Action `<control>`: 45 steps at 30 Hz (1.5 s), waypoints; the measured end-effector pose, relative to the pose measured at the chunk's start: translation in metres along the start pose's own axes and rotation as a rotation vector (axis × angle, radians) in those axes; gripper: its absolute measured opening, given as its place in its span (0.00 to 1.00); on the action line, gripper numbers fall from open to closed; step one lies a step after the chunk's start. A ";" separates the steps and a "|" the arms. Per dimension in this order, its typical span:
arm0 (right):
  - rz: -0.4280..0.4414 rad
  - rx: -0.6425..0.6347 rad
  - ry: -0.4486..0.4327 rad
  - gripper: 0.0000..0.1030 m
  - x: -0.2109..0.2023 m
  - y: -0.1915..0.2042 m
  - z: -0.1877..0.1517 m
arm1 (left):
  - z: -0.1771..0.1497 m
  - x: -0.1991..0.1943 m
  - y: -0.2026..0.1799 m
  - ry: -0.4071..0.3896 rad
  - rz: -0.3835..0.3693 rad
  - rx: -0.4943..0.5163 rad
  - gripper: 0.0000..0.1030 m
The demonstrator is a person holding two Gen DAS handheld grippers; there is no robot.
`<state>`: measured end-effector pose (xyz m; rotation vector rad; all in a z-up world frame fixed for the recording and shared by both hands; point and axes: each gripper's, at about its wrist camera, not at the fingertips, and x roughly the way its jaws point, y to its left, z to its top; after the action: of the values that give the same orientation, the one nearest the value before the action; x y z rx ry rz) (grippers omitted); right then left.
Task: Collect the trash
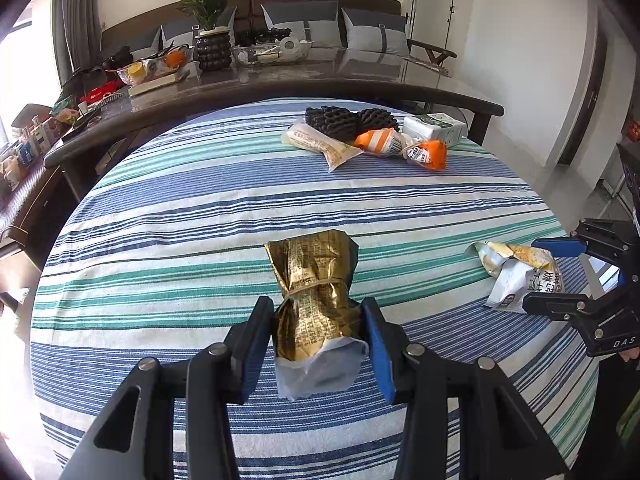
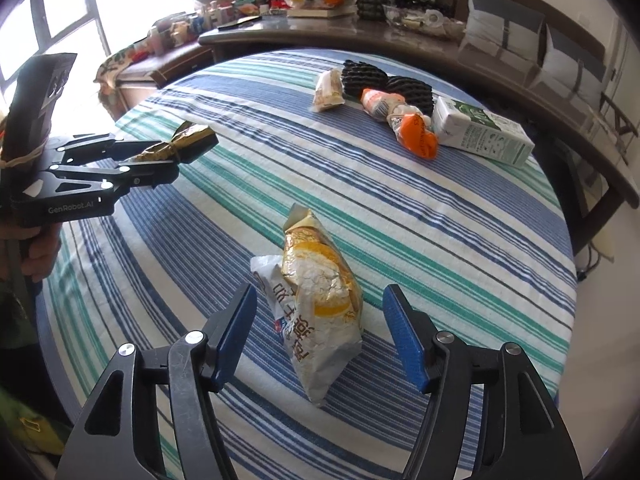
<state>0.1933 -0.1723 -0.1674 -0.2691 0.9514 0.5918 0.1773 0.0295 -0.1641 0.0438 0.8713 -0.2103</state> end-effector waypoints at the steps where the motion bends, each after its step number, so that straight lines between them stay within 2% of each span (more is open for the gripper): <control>1: 0.002 0.000 0.002 0.66 0.000 0.000 0.000 | 0.000 0.000 -0.001 -0.001 0.003 0.003 0.44; 15: 0.018 -0.009 0.006 0.65 0.001 0.004 -0.001 | -0.001 0.000 -0.006 -0.005 0.025 0.020 0.44; 17: 0.018 -0.005 0.031 0.36 0.004 0.005 -0.001 | -0.001 -0.001 -0.006 -0.004 0.022 0.018 0.44; 23: 0.054 0.100 -0.029 0.32 -0.013 -0.004 0.003 | 0.000 -0.006 -0.003 -0.017 -0.012 -0.005 0.44; 26: 0.031 0.138 -0.048 0.32 -0.019 -0.009 -0.001 | -0.001 -0.004 -0.006 -0.012 -0.037 -0.009 0.44; 30: 0.058 0.237 -0.084 0.32 -0.033 -0.027 -0.011 | -0.001 -0.004 -0.020 0.019 -0.109 -0.043 0.44; 35: 0.046 0.394 -0.153 0.32 -0.072 -0.077 -0.030 | 0.018 -0.027 -0.080 -0.003 -0.210 0.008 0.44; 40: -0.136 0.520 -0.157 0.32 -0.120 -0.149 -0.060 | 0.049 -0.043 -0.164 -0.021 -0.350 0.072 0.44; 45: -0.286 0.625 -0.114 0.32 -0.150 -0.222 -0.094 | 0.069 -0.024 -0.250 0.013 -0.447 0.121 0.44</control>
<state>0.1926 -0.4496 -0.1049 0.1860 0.9211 0.0304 0.1643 -0.2197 -0.0898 -0.0374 0.8726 -0.6813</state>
